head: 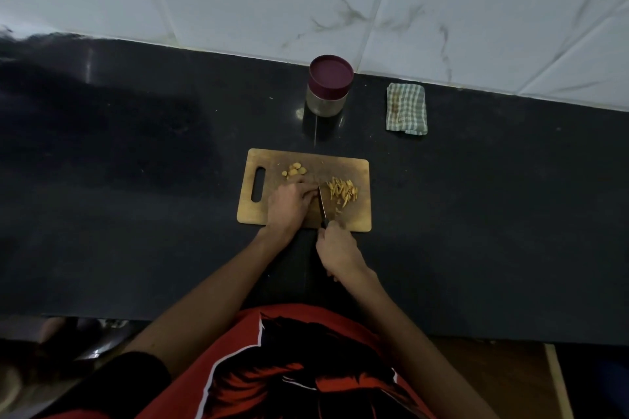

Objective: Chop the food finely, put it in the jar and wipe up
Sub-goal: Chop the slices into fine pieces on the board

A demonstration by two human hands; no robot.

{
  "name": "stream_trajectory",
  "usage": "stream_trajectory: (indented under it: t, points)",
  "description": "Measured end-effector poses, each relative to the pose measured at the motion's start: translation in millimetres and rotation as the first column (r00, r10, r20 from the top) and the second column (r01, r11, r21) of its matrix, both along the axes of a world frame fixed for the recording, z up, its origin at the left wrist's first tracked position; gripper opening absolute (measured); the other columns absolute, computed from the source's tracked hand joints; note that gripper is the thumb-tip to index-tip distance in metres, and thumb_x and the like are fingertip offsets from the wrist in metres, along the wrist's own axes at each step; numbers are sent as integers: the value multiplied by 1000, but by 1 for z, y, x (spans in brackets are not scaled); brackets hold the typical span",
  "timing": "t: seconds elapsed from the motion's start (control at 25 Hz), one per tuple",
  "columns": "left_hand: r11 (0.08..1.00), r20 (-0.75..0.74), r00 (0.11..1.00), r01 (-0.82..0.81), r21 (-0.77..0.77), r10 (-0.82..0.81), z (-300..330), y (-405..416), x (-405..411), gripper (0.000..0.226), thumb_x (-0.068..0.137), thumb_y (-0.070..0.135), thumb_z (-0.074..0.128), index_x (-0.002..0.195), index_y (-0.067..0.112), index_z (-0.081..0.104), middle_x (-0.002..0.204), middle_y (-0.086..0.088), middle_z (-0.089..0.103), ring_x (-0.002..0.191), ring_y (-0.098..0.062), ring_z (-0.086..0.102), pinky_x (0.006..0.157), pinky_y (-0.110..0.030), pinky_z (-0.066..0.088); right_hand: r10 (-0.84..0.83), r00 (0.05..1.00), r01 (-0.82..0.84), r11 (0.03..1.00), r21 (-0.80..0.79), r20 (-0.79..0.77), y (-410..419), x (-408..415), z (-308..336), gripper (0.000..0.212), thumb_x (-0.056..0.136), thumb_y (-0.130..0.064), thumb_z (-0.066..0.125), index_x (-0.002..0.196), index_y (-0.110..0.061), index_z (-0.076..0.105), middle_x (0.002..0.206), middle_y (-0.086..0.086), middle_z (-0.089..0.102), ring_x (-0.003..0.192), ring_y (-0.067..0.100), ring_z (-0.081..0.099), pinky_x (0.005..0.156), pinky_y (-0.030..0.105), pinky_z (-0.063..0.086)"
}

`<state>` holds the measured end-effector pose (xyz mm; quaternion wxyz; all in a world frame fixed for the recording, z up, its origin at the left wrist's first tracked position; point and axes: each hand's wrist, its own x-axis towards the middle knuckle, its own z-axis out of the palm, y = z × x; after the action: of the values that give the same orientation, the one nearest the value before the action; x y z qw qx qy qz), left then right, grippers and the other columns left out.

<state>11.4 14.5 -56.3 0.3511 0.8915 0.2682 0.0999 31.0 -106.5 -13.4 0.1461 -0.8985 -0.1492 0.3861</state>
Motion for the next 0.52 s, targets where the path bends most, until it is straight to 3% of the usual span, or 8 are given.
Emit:
stream_trajectory:
  t: [0.2, 0.4, 0.52]
  points:
    - [1000, -19, 1000, -21, -6, 21, 2, 0, -1, 19, 91, 18, 60, 106, 15, 71, 113, 1, 63, 96, -14, 60, 84, -35, 51, 12, 999, -13, 1000, 4, 51, -22, -9, -3, 29, 106, -28, 35, 119, -8, 51, 112, 13, 61, 101, 26, 61, 73, 35, 45]
    - [1000, -10, 1000, -26, -12, 26, -1, 1, 0, 18, 89, 19, 62, 104, 16, 72, 111, 2, 65, 96, -15, 61, 82, -37, 51, -92, 994, 87, 992, 86, 51, -23, -2, -3, 29, 105, -30, 36, 113, -8, 52, 102, 12, 62, 88, 29, 67, 76, 47, 58]
    - [999, 12, 1000, -15, -36, 16, 0, 2, -2, 21, 89, 17, 62, 109, 17, 69, 109, 0, 65, 96, -14, 60, 83, -34, 51, -105, 994, 104, 990, 95, 5, -23, -2, -1, 25, 105, -32, 36, 107, -12, 51, 99, 11, 62, 84, 27, 68, 74, 47, 59]
